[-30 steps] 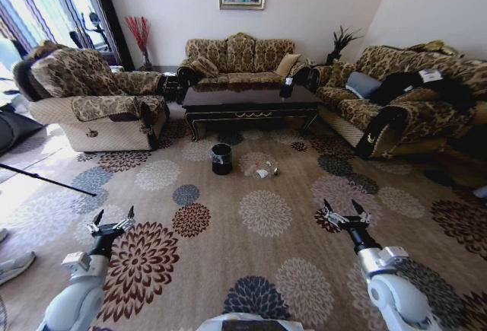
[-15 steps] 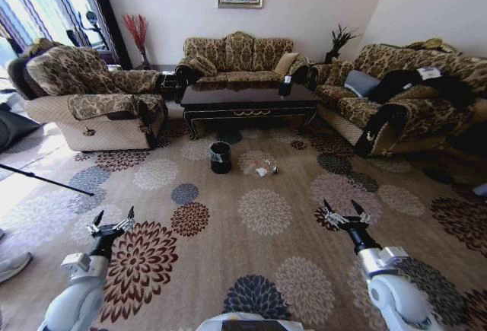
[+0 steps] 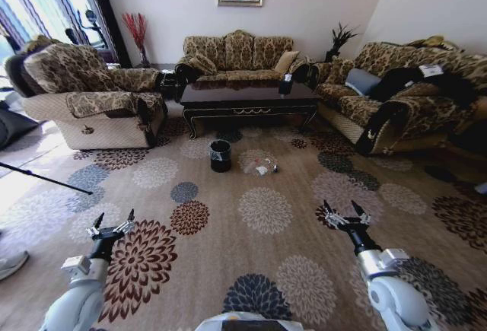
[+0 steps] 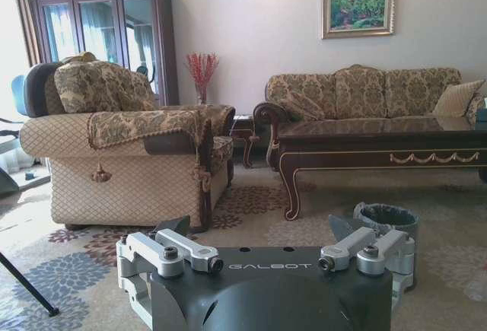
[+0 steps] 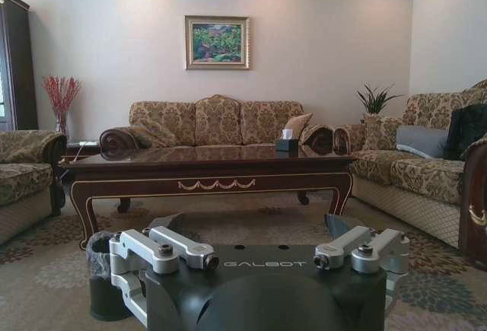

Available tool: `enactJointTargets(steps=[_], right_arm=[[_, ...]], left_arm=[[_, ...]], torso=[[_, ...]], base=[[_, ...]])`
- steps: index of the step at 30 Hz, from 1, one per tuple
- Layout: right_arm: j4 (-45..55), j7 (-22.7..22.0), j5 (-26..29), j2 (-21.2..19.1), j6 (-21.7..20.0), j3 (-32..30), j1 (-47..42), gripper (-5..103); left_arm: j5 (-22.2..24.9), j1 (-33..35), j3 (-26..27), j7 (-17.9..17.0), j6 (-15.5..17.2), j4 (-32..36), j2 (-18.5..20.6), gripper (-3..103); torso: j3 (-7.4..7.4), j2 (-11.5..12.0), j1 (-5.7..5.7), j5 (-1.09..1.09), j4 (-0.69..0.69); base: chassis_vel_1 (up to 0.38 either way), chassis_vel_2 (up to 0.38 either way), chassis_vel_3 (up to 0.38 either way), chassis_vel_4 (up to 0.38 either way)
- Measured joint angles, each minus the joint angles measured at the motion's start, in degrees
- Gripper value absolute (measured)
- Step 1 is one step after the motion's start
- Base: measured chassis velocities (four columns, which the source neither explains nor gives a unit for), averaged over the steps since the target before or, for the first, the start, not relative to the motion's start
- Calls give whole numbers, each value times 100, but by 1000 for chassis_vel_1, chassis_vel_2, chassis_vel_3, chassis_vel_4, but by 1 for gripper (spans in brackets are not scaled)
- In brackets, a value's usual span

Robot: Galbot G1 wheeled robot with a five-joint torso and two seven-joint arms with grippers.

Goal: Move to the front of the table and pick up the trash from the floor, then place it into the trash bin.

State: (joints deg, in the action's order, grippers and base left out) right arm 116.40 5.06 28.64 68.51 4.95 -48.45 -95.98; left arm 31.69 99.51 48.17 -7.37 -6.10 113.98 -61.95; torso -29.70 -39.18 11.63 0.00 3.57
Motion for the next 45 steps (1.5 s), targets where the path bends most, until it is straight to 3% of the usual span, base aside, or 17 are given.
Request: enactJointTargets(steps=[45], right_arm=[[4, 114, -246, 444, 251, 136, -281, 100]], left_arm=[[-227, 432, 85, 39, -71, 185, -289, 100]], torso=[[647, 1082, -436, 1, 0]], base=[[0, 0, 0, 0]])
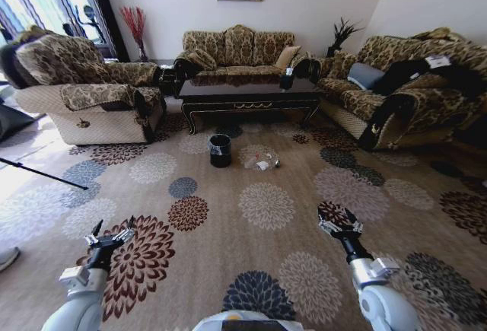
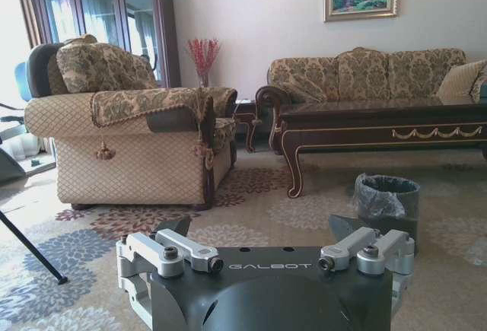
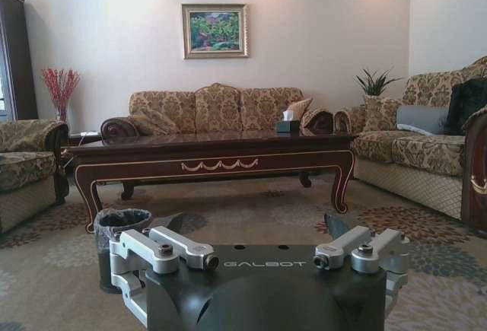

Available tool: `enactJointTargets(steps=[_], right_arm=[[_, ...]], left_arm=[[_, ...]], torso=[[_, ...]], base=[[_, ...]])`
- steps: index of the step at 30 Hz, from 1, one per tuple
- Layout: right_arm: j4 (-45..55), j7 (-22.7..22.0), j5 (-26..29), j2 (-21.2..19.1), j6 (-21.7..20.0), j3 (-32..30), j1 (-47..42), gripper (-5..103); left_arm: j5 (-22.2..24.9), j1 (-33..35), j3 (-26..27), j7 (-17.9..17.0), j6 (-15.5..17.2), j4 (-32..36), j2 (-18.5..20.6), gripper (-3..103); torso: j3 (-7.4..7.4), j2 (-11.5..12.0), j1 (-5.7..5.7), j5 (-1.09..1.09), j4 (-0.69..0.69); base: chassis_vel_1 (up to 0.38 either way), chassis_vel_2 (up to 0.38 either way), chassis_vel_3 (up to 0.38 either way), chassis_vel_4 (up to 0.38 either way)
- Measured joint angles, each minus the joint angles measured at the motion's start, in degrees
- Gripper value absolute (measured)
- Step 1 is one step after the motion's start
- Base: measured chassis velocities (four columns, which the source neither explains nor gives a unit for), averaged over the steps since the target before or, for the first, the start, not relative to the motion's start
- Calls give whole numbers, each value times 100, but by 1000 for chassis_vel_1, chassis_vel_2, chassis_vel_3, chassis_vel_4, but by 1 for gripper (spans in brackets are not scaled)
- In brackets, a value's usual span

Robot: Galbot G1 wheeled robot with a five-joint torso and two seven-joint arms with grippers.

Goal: Move to the front of the table and pick up the trash from the floor, then place it into the trash bin.

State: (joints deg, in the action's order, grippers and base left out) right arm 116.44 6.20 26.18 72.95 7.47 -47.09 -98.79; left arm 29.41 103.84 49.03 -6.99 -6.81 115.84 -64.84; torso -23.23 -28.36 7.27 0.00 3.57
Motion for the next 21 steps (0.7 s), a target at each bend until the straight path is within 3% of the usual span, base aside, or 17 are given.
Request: enactJointTargets(steps=[21], right_arm=[[-128, 10, 62, -17, 37, 86, 90, 100]], left_arm=[[-131, 228, 49, -15, 104, 190, -172, 100]], torso=[[285, 469, -183, -1, 0]], base=[[0, 0, 0, 0]])
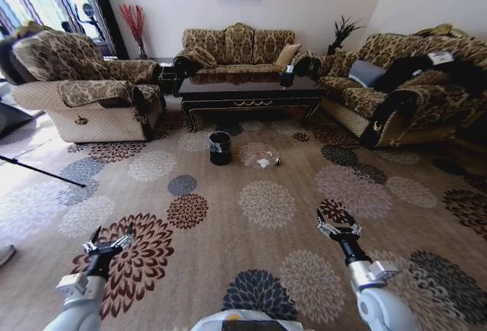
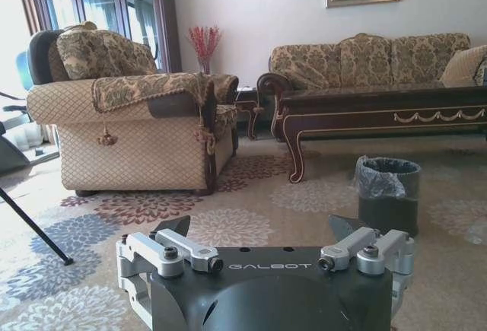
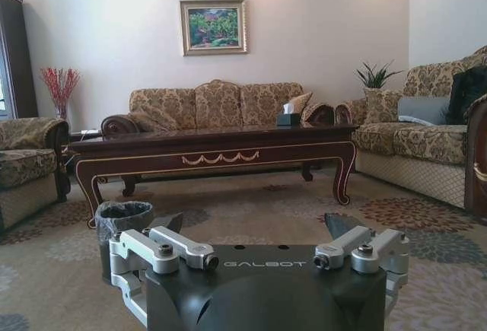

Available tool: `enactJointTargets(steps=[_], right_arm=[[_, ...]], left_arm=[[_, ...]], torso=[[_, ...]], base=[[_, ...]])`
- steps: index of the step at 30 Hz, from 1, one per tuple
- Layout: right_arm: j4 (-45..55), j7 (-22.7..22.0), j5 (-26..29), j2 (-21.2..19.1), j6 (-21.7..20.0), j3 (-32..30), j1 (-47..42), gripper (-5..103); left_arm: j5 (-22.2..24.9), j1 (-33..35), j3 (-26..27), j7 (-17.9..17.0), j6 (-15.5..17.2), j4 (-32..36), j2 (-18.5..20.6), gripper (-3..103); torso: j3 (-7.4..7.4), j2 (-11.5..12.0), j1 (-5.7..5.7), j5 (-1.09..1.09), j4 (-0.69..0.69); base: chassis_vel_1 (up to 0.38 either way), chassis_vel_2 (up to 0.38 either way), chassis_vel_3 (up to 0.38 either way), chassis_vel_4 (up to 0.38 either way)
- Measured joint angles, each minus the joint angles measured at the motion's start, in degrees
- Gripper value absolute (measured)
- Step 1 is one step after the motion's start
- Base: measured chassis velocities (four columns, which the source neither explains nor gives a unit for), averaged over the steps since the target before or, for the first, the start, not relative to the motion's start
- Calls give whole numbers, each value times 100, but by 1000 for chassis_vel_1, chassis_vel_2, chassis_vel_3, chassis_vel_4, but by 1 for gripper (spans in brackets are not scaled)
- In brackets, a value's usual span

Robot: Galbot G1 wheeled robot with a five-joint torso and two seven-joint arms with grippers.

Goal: Move to the front of the table and pick up the trash from the floor, then place it into the trash bin.

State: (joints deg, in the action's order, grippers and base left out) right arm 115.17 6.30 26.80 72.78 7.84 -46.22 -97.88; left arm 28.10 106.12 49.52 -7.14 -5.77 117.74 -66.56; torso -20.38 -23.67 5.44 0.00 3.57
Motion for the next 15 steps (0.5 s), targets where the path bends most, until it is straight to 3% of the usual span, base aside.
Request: enactJointTargets(steps=[15], right_arm=[[-179, 51, 25, 16, 79, -17, 6, 100]], left_arm=[[-5, -49, -10, -30, 55, -40, -44, 100]], torso=[[222, 343, -120, 0, 0]], base=[[0, 0, 0, 0]])
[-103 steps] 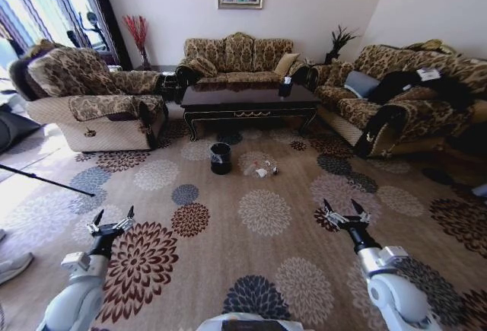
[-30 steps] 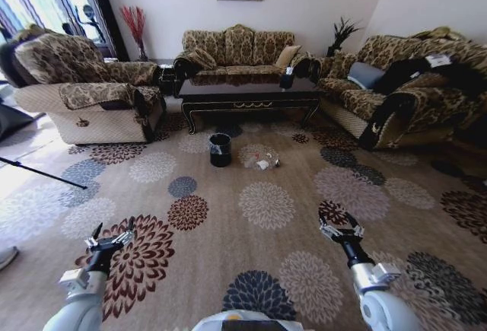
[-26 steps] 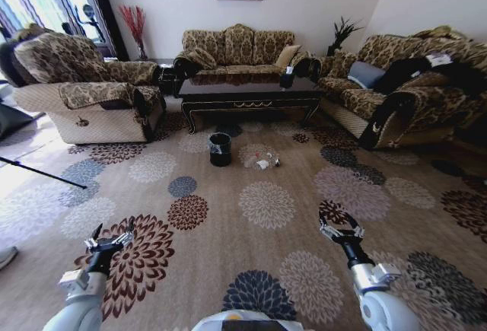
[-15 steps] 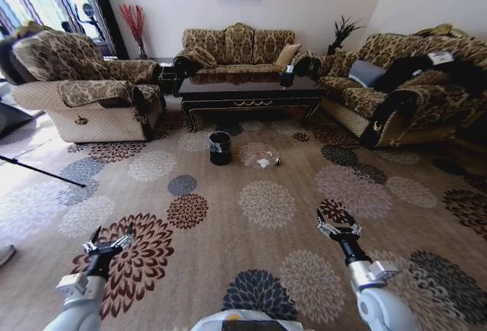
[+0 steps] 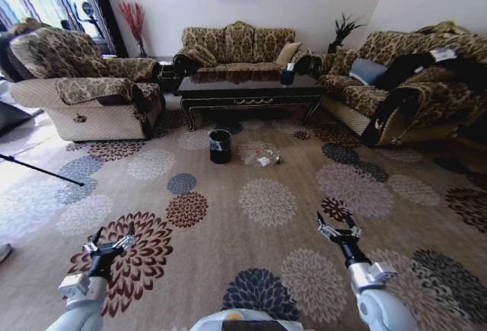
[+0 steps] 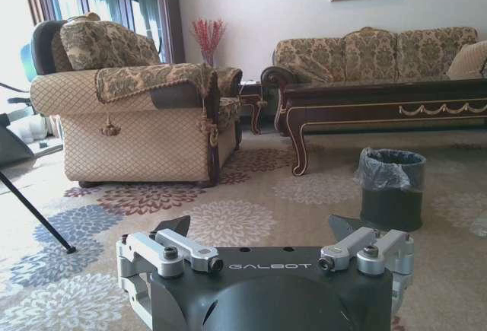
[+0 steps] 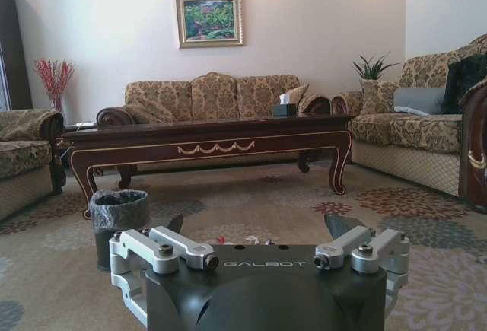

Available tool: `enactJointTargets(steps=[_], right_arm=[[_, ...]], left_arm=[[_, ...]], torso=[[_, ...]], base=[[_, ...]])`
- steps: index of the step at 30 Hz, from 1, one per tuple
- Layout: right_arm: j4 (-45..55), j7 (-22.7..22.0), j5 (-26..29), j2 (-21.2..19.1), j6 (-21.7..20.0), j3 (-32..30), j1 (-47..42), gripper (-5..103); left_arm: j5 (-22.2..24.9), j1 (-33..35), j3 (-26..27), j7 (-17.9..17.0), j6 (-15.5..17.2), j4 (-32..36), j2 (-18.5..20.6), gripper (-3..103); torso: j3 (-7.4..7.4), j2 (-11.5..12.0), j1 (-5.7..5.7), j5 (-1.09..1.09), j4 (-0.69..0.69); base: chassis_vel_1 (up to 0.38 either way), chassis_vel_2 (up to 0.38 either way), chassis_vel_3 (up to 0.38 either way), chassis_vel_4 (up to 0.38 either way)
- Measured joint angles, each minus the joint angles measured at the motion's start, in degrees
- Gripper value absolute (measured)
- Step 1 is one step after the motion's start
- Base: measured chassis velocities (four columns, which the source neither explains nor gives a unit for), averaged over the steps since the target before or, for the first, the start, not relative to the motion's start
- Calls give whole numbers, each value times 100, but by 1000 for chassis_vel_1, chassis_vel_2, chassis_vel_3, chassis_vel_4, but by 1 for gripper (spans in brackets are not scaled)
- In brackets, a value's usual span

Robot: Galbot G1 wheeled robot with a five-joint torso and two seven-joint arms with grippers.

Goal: Move to the front of the table and pick up the trash from the floor, then place it into the trash bin.

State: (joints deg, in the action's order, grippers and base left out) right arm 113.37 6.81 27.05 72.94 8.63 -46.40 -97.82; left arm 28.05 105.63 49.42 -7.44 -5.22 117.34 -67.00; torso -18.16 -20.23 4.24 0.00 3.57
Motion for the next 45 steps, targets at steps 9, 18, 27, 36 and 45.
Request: enactJointTargets(steps=[9, 18, 27, 36, 45], right_arm=[[50, 168, -179, 16, 145, -9, -20, 100], [39, 208, -682, -25, 311, 48, -128, 100], [-30, 177, -867, 11, 406, 126, -175, 100], [121, 61, -579, -23, 225, 214, -141, 100], [134, 36, -584, 64, 207, 289, -154, 100]], left_arm=[[30, -31, -60, 357, -193, 33, 272, 100], [-181, -117, -79, 486, -269, 312, 451, 100], [-390, -103, -166, 505, -264, 529, 453, 100], [-403, -3, -173, 479, -291, 517, 332, 100], [-403, -5, -176, 438, -293, 445, 279, 100]], torso=[[147, 222, -77, 0, 0], [275, 404, -133, 0, -1], [427, 628, -202, 0, 0], [560, 820, -261, 0, -1], [688, 1005, -318, 0, 0]], base=[[0, 0, 0, 0], [0, 0, 0, 0], [0, 0, 0, 0], [0, 0, 0, 0], [0, 0, 0, 0]])
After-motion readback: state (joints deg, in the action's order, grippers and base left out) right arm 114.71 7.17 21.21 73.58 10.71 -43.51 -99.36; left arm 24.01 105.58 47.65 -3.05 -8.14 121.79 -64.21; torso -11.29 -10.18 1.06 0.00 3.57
